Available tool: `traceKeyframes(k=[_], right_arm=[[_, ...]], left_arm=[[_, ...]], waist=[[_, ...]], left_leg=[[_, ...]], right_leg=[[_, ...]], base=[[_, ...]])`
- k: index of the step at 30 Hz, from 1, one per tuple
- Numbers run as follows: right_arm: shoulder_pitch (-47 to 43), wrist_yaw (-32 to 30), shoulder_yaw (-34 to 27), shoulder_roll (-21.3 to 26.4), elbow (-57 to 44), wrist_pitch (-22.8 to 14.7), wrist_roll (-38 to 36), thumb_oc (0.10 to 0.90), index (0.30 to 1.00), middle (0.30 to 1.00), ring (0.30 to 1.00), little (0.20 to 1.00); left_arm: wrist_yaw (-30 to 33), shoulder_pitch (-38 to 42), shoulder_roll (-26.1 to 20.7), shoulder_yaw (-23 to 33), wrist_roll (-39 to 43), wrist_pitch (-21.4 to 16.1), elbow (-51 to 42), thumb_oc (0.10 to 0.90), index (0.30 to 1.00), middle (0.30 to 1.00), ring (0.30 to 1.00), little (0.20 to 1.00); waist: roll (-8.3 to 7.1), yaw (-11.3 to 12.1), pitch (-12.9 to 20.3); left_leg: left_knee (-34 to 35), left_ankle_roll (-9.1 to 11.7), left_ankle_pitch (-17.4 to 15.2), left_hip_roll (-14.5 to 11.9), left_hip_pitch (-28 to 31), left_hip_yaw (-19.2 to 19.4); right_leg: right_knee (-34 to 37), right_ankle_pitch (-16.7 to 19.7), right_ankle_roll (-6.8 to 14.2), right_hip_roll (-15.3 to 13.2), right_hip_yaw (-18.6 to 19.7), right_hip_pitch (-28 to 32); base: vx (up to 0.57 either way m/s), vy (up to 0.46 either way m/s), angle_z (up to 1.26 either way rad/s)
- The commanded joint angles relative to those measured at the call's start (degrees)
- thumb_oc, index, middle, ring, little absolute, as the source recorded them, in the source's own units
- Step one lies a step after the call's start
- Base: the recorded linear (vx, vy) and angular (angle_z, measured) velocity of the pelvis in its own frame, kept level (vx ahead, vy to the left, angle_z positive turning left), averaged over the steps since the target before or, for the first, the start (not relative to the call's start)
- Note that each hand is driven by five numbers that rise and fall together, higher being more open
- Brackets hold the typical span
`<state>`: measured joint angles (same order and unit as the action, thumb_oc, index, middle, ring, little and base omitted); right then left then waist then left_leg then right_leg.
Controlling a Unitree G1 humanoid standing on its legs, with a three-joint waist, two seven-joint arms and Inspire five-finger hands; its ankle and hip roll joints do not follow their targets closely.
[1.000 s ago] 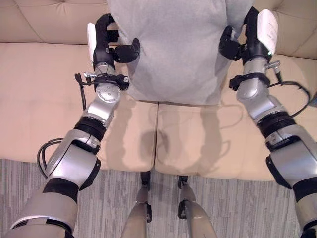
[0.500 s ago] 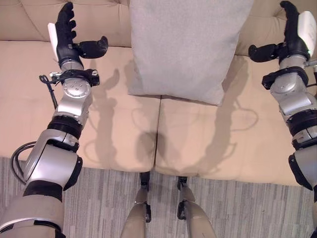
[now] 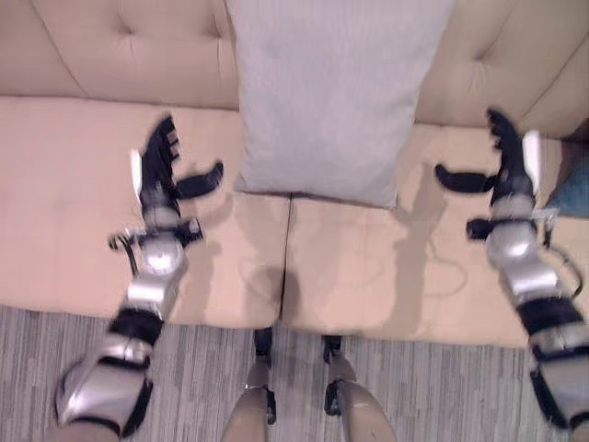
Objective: Pick up all the scattered cushions and arrange them neatly on the sofa.
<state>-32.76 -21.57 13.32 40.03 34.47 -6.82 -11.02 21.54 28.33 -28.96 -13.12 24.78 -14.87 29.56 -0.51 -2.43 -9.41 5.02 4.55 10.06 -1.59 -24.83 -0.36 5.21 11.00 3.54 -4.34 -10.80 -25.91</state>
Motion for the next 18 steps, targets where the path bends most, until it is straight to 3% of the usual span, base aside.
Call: traceKeyframes(k=[1, 3, 4, 7, 11, 14, 18], right_arm=[[8.38, 0.04, -6.13, -0.44, -5.11, -4.35, 9.2, 0.8, 0.9, 0.9, 0.9, 0.9], [11.6, 0.8, -7.17, -1.06, -6.57, -4.12, 11.0, 0.8, 0.9, 0.9, 0.9, 0.9], [17.08, 2.04, -8.86, -3.2, -9.54, -4.48, 12.87, 0.8, 0.9, 0.9, 0.9, 0.9], [24.49, 4.61, -9.78, -6.59, -10.54, -3.83, 16.44, 0.8, 0.9, 0.9, 0.9, 0.9], [28.64, 6.57, -9.53, -9.43, -8.99, -3.53, 16.95, 0.8, 0.9, 0.9, 0.9, 0.9], [31.87, 8.99, -7.72, -14.76, -0.59, -3.35, 16.45, 0.8, 0.9, 0.9, 0.9, 0.9], [32.53, 9.91, -5.49, -16.97, 8.73, -2.98, 17.08, 0.8, 0.9, 0.9, 0.9, 0.9]], left_arm=[[-1.88, -6.23, -0.23, 4.74, -5.04, -5.24, -5.43, 0.8, 0.9, 0.9, 0.9, 0.9], [-2.66, -8.94, 0.02, 5.42, -6.27, -4.77, -6.87, 0.8, 0.9, 0.9, 0.9, 0.9], [-4.18, -15.29, 0.87, 7.49, -7.04, -4.29, -9.29, 0.8, 0.9, 0.9, 0.9, 0.9], [-6.92, -23.23, 2.7, 9.52, -8.43, -2.87, -10.57, 0.8, 0.9, 0.9, 0.9, 0.9], [-8.56, -28.62, 4.32, 10.55, -9.6, -1.48, -8.37, 0.8, 0.9, 0.9, 0.9, 0.9], [-10.97, -33.32, 7.35, 10.38, -11.19, 0.74, 0.33, 0.8, 0.9, 0.9, 0.9, 0.9], [-12.23, -34.01, 8.19, 8.18, -16.61, 2.68, 11.52, 0.8, 0.9, 0.9, 0.9, 0.9]], waist=[[-2.06, 1.05, 8.34], [-2.18, 1.0, 8.4], [-2.04, 1.04, 8.32], [-2.03, 1.45, 8.12], [-1.94, 1.67, 8.12], [-2.06, 2.04, 8.58], [-2.23, 2.21, 9.08]], left_leg=[[-0.02, 2.24, -6.48, 1.24, 3.1, 1.78], [-0.02, 2.06, -6.58, 1.26, 4.31, 1.85], [-0.02, 1.79, -7.0, 1.16, 6.57, 2.2], [-0.02, 1.34, -7.86, 0.81, 11.41, 2.64], [-0.02, 0.81, -8.63, 0.61, 15.15, 3.14], [-0.02, -0.01, -9.59, 0.49, 19.87, 3.84], [-0.02, -0.48, -10.52, 0.32, 23.09, 4.37]], right_leg=[[-0.21, -5.36, 6.01, -1.85, 0.1, 3.09], [-0.21, -5.47, 6.0, -1.98, 0.0, 4.31], [-0.21, -5.98, 5.98, -1.97, -0.19, 6.65], [-0.21, -7.08, 5.77, -1.75, -0.55, 11.28], [-0.21, -7.93, 5.57, -1.51, -0.65, 14.92], [-0.21, -8.83, 5.31, -0.94, -0.45, 19.64], [-0.21, -9.42, 5.36, -0.8, -0.09, 22.83]], base=[[0.07, -0.019, 0.06], [0.04, -0.009, 0.06], [0.05, -0.001, 0.07], [0.05, -0.006, -0.06], [0.03, 0.001, 0.02], [0.0, 0.022, -0.08], [0.01, 0.021, -0.09]])
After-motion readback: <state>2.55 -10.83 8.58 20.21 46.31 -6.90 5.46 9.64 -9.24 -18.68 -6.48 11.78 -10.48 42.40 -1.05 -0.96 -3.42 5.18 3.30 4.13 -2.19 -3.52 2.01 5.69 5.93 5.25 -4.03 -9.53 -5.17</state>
